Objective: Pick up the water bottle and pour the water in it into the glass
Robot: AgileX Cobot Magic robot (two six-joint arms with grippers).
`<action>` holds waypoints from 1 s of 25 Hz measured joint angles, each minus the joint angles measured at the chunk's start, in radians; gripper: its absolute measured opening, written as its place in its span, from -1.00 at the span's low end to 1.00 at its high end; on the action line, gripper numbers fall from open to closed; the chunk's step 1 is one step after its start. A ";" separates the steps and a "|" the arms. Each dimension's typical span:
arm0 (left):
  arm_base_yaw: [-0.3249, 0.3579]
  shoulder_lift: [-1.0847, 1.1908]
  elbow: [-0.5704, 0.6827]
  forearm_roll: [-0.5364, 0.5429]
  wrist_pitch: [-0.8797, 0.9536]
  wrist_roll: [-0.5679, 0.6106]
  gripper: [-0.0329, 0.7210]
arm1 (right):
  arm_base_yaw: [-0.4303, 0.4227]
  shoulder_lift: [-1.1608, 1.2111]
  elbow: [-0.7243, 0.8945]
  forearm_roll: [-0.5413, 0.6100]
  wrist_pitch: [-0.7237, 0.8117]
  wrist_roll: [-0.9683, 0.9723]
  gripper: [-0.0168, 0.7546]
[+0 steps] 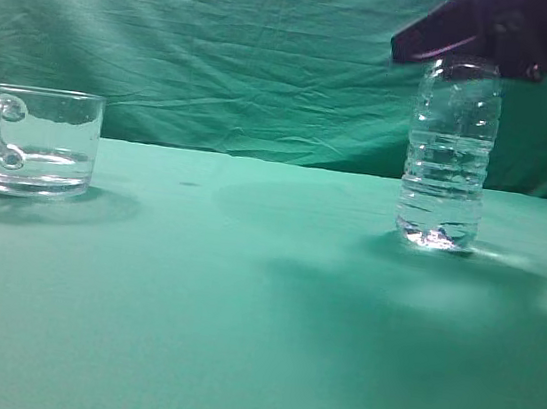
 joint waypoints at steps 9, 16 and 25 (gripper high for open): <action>0.000 0.000 0.000 0.000 0.000 0.000 -0.91 | 0.000 -0.226 0.000 -0.028 0.073 0.139 0.13; 0.000 0.000 0.000 0.000 0.000 0.000 -0.91 | 0.000 -0.415 0.000 -0.240 0.093 0.460 -0.85; 0.000 0.000 0.000 0.000 0.000 0.000 -0.91 | 0.000 -0.732 0.003 -0.470 0.061 0.775 -0.96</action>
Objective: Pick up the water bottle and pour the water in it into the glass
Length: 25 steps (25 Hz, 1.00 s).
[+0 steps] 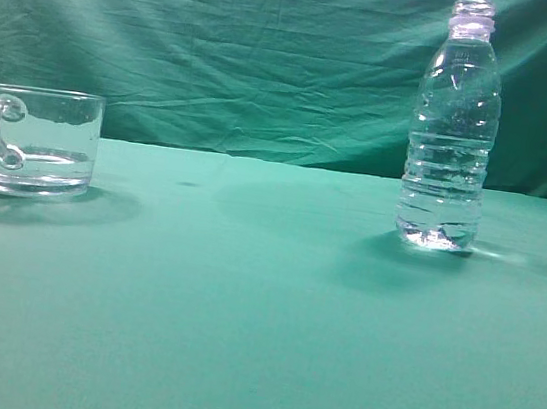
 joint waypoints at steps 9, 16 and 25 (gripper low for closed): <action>0.000 0.000 0.000 0.000 0.000 0.000 -0.91 | 0.000 -0.300 0.000 -0.109 -0.129 0.066 -0.96; 0.000 0.000 0.000 0.000 0.000 0.000 -0.91 | 0.000 -0.493 0.000 -0.127 0.030 0.359 -0.96; 0.000 0.000 0.000 0.000 0.000 0.000 -0.91 | -0.002 -0.560 0.002 -0.004 0.419 0.334 -0.96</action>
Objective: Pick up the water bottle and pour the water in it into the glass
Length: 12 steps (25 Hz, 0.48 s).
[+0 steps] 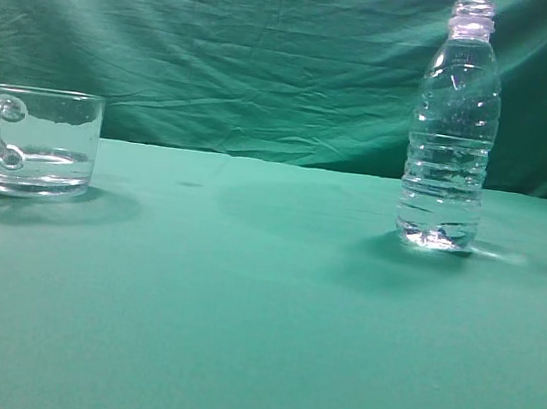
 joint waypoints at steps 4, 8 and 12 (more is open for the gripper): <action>0.000 0.000 0.000 0.000 0.000 0.000 -0.91 | 0.000 -0.001 0.039 0.521 0.120 -0.659 -0.96; 0.000 0.000 0.000 0.000 0.000 0.000 -0.91 | 0.000 -0.013 0.071 1.155 0.508 -1.206 -0.96; 0.000 0.000 0.000 0.000 0.000 0.000 -0.91 | 0.008 -0.074 0.117 1.430 0.959 -1.576 -0.96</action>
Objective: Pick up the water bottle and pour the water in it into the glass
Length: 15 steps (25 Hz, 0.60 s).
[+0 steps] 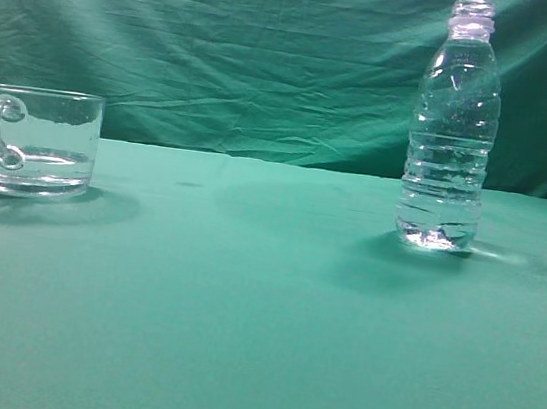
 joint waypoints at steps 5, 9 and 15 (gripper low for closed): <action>0.000 0.000 0.000 0.000 0.000 0.000 -0.91 | 0.000 -0.144 0.201 0.058 -0.138 -0.148 -0.96; 0.000 0.000 0.000 0.000 0.000 0.000 -0.91 | 0.000 -0.252 0.385 0.056 -0.280 -0.181 -0.96; 0.000 0.000 0.000 0.000 0.000 0.000 -0.91 | 0.000 -0.356 0.616 0.056 -0.336 -0.201 -0.96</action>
